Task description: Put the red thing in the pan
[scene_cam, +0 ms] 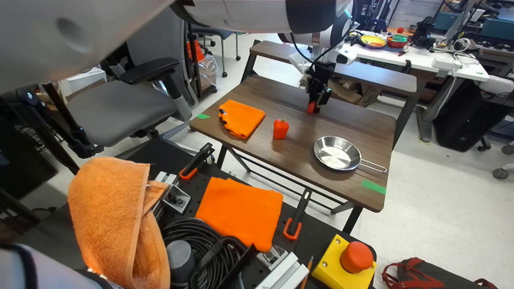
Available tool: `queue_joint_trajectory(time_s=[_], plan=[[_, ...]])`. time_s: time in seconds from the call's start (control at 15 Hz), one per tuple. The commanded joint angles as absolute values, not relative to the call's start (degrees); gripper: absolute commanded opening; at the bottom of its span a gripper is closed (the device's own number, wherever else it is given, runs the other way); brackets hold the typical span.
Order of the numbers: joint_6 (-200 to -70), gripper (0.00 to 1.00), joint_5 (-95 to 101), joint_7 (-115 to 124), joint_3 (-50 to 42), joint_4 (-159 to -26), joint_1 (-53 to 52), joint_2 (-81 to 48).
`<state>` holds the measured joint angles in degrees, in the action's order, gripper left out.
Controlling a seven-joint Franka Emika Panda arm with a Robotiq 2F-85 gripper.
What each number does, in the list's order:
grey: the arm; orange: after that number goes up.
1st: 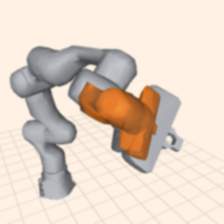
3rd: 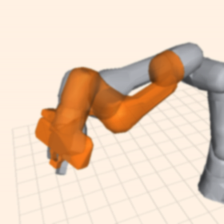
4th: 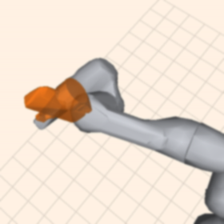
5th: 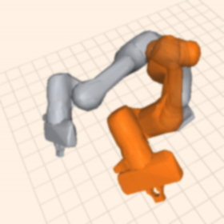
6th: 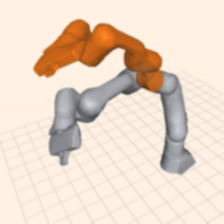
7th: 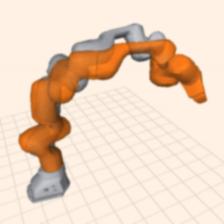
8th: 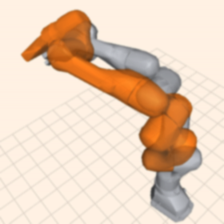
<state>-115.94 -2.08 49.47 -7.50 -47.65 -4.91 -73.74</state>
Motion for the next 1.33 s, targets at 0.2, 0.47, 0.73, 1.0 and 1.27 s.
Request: queue_joint_trajectory(time_s=[0.2,0.47,0.73,1.0,1.27], plan=[[-117.1,0.22,-2.9,45.2,-6.7,-57.0,-3.0,-65.9],[-118.8,0.22,-2.3,41.5,-7.1,-68.7,-1.9,-59.1],[-123.7,0.22,-1.0,39.1,-8.4,-79.3,-2.2,-54.4],[-131.2,0.22,0.8,39.3,-10.8,-90.2,-3.1,-49.6],[-137.9,0.22,2.8,39.2,-12.9,-100.8,-3.8,-44.2]])
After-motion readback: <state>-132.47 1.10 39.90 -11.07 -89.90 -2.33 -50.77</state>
